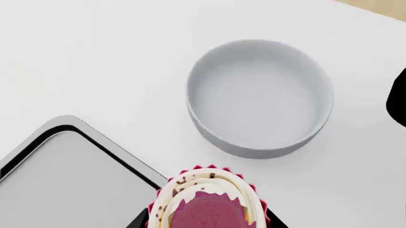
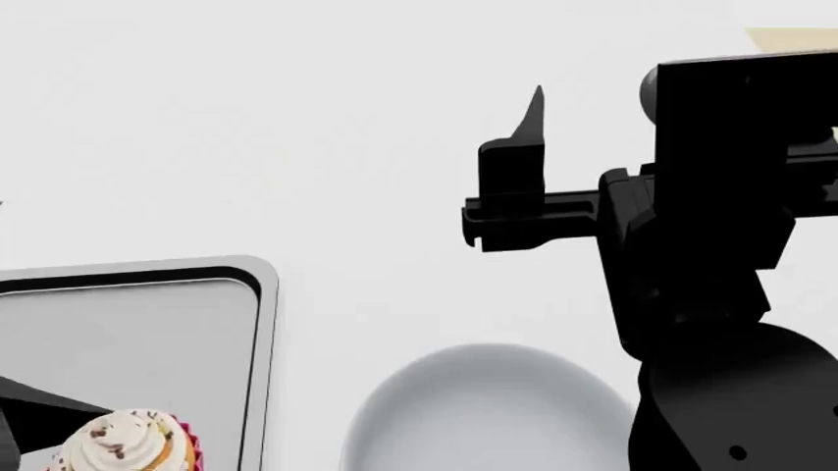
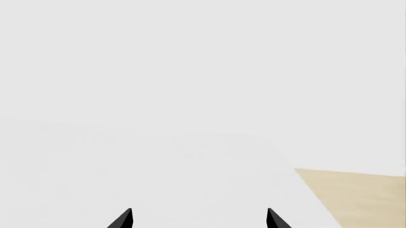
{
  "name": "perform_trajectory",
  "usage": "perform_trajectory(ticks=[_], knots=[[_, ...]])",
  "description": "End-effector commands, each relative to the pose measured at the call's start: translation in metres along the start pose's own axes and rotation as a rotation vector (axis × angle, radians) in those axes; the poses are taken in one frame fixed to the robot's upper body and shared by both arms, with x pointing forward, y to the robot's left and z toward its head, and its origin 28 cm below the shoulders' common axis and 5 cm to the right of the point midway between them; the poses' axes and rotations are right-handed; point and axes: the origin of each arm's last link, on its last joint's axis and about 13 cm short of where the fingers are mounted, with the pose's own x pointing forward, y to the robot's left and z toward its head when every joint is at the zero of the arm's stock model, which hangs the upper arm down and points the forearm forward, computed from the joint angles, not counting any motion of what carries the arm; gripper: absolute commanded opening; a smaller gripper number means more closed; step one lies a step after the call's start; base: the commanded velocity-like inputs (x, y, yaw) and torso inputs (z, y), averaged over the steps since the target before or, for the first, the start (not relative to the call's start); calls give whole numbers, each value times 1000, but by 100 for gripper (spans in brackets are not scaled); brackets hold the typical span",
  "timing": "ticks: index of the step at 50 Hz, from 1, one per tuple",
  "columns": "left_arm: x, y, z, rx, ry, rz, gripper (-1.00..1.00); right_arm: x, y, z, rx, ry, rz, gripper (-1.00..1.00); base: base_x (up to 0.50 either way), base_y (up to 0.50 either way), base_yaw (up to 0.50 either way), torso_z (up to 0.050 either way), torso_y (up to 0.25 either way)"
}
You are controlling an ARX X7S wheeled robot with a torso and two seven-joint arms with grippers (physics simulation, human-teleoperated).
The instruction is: Move the fresh-baked cupcake off the tray onto the counter, and place the bowl used for mixing into the sink.
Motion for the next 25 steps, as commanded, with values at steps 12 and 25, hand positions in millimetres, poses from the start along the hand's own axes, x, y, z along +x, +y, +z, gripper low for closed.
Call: perform_trajectory(ticks=[12, 25], knots=[[13, -6, -22, 39, 110, -34, -100, 0, 0, 3, -2, -7, -4, 100, 5, 0, 0, 0, 0], [21, -16, -30, 43, 117, -108, -100, 0, -1, 3, -4, -8, -4, 100, 5, 0, 0, 0, 0]])
